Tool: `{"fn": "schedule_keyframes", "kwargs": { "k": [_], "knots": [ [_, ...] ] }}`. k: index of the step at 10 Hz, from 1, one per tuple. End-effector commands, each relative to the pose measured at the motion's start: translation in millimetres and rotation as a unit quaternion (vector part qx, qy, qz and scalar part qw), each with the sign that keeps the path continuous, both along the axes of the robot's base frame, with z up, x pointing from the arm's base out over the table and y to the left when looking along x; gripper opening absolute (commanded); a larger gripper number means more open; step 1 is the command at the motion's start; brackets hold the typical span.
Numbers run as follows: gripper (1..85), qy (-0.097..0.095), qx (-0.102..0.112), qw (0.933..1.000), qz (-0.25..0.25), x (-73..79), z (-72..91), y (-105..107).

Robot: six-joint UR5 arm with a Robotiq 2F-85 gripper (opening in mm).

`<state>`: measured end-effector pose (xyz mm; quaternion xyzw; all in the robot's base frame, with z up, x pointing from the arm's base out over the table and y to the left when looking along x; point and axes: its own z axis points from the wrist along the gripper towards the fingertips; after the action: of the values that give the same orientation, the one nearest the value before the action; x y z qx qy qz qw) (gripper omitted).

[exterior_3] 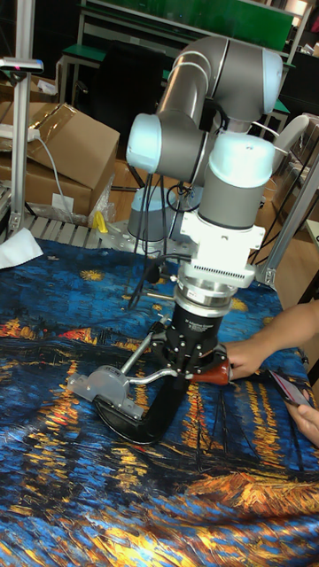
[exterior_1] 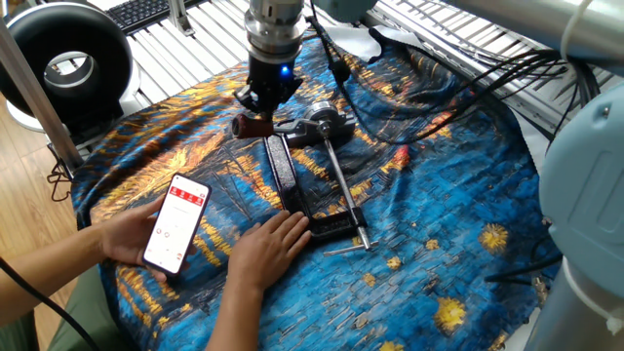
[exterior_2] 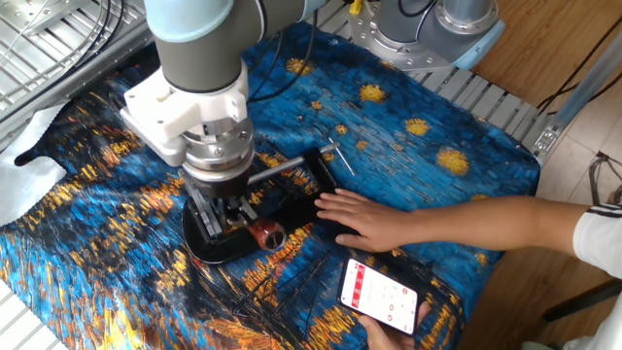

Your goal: Push down the lever

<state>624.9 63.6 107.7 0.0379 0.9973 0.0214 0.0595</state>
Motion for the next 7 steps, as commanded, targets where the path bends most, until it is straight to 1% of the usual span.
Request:
{"fn": "schedule_keyframes", "kwargs": {
  "k": [1, 2, 3, 5, 7],
  "knots": [
    [1.0, 0.014, 0.008, 0.9999, 0.005, -9.4, 6.4, 2],
    [1.0, 0.021, 0.03, 0.9993, -0.002, -14.4, 6.5, 13],
    [1.0, 0.026, 0.035, 0.999, 0.0, -18.5, 5.3, 14],
    [1.0, 0.031, 0.033, 0.999, 0.002, -25.1, 4.3, 10],
    [1.0, 0.035, 0.041, 0.9985, -0.003, -29.5, 5.5, 10]
  ]
}}
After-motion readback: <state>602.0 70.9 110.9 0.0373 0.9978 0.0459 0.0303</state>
